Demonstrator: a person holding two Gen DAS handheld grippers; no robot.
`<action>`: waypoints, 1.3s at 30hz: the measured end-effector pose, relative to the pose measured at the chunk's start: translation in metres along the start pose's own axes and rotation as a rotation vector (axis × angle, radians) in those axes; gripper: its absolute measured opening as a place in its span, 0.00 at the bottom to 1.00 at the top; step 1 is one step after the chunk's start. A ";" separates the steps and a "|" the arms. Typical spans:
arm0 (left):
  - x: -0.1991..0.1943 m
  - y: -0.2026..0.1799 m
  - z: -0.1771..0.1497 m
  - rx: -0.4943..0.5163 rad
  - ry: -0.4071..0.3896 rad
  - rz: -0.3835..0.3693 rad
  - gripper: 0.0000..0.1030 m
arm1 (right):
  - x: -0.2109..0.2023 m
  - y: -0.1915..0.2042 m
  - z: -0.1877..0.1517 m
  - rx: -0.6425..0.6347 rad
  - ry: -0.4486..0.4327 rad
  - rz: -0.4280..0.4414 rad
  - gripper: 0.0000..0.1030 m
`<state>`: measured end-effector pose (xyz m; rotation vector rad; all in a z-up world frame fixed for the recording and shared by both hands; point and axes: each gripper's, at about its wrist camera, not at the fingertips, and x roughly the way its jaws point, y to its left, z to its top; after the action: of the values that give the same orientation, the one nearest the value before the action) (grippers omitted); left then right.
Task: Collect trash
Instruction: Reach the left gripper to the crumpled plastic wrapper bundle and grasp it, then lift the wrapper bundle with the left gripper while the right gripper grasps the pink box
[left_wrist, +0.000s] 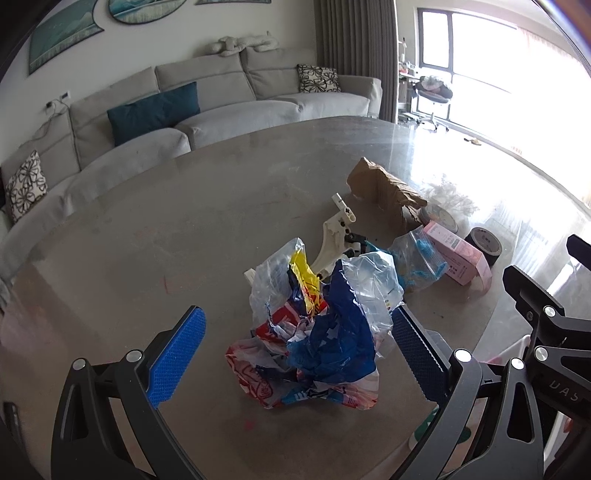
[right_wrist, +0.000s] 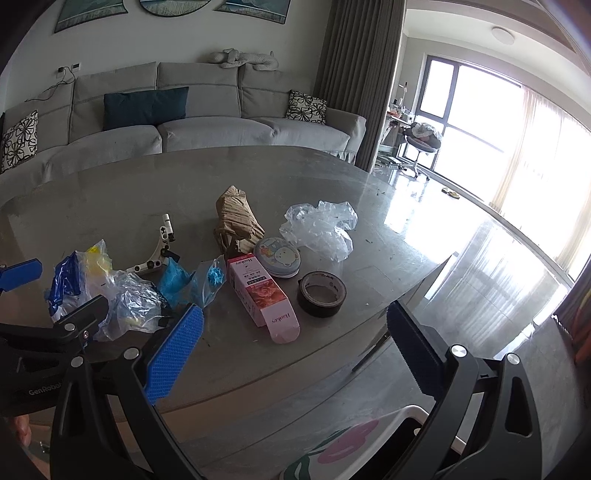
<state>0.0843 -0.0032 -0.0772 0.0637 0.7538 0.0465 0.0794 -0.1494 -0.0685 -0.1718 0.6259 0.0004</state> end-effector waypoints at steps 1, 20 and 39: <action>0.003 0.000 -0.001 0.001 0.006 0.002 0.97 | 0.002 0.001 0.000 -0.004 0.003 0.002 0.96; 0.010 -0.001 -0.004 0.026 0.002 -0.063 0.56 | 0.007 0.011 0.001 -0.040 0.002 -0.006 0.96; -0.044 0.027 0.021 -0.014 -0.115 -0.052 0.30 | -0.004 0.024 0.016 -0.038 -0.048 0.012 0.96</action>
<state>0.0660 0.0201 -0.0300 0.0329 0.6393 -0.0011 0.0837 -0.1226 -0.0576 -0.2040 0.5788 0.0279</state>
